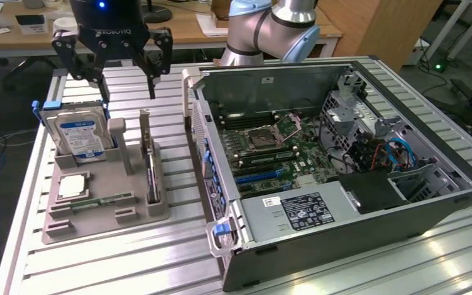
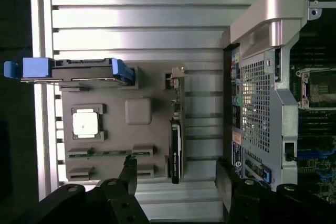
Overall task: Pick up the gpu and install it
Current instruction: 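Pick up the gpu and move the gpu toward the slot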
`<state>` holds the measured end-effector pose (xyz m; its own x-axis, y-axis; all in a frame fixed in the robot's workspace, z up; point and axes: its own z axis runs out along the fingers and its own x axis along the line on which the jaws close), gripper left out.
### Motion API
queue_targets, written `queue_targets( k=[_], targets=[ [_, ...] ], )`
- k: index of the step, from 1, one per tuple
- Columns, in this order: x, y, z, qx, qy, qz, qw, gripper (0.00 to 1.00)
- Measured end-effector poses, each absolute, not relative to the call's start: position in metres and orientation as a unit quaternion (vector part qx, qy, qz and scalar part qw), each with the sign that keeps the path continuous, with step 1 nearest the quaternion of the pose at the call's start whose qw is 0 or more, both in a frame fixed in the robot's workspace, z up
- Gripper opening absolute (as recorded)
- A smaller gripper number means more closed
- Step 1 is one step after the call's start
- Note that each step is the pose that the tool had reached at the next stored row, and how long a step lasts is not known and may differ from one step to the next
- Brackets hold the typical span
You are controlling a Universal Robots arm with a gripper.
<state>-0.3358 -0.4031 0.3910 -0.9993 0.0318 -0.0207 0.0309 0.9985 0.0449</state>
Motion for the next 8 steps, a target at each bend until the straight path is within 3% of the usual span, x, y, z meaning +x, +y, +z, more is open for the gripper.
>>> queue_targets(
  k=[8],
  targets=[
    [-0.3357, -0.4059, 0.3852, 0.003, 1.000, 0.023, 0.009, 0.71]
  ],
)
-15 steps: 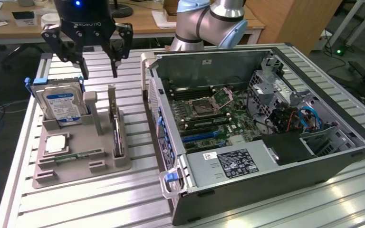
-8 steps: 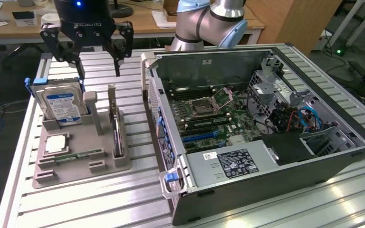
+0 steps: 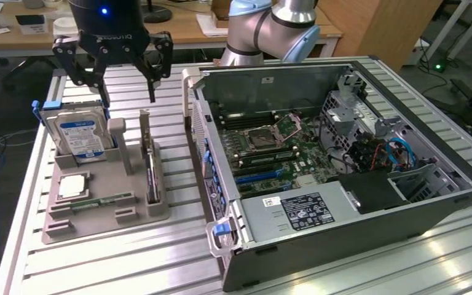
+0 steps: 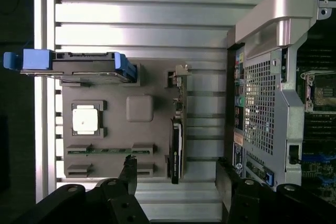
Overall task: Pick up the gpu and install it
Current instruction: 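Pick up the gpu and move the gpu toward the slot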
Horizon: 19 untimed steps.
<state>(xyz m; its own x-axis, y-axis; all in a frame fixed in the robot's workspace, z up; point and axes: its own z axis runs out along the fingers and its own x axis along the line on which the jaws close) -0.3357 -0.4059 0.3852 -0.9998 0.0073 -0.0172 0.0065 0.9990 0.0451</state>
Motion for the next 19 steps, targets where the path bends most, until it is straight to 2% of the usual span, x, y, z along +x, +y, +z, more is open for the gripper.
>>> queue_targets(
  k=[19],
  targets=[
    [-0.336, -0.406, 0.373, 0.002, 1.000, 0.023, 0.008, 0.71]
  ],
)
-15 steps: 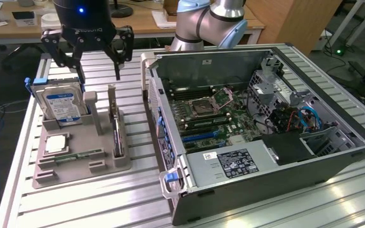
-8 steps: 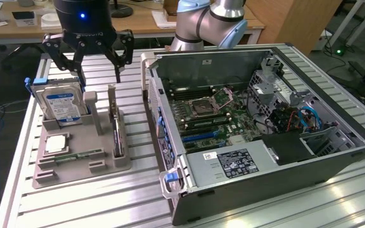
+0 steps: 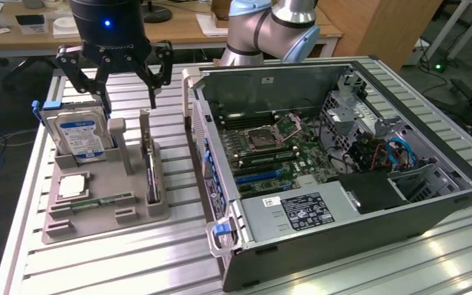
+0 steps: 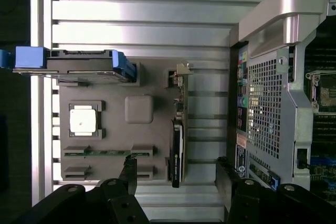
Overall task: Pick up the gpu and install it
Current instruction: 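Pick up the gpu and move the gpu toward the slot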
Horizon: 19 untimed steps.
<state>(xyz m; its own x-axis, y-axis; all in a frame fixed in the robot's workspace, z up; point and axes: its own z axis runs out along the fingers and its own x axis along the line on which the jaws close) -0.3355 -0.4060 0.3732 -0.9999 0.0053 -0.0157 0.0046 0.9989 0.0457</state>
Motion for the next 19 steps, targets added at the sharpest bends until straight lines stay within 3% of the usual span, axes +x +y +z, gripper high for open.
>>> queue_targets(
  k=[19],
  targets=[
    [-0.333, -0.404, 0.353, 0.002, 1.000, 0.023, 0.008, 0.71]
  ],
)
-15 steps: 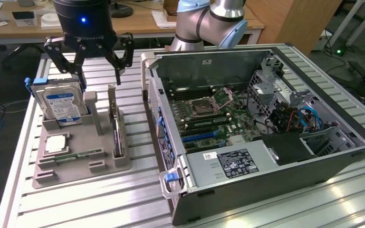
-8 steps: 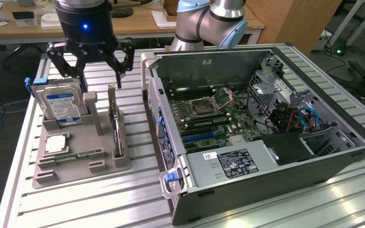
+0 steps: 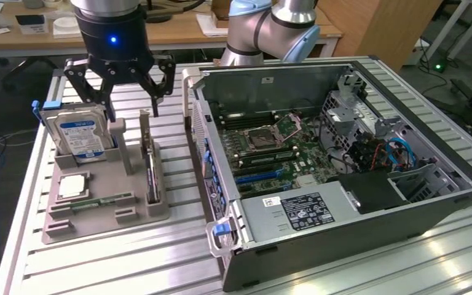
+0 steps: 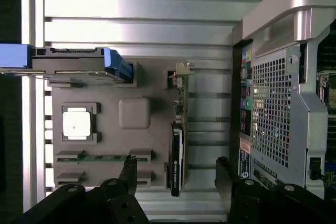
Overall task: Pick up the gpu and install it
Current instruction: 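Pick up the gpu and move the gpu toward the slot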
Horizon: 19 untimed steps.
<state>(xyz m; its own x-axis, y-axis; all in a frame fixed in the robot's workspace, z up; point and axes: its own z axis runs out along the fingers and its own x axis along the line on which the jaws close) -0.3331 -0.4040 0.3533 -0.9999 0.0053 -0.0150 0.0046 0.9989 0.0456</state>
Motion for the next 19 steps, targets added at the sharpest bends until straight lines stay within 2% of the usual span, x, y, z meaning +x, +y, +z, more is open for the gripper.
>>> queue_targets(
  k=[19],
  targets=[
    [-0.3270, -0.4105, 0.3470, -0.016, 1.000, 0.023, 0.007, 0.71]
  ],
)
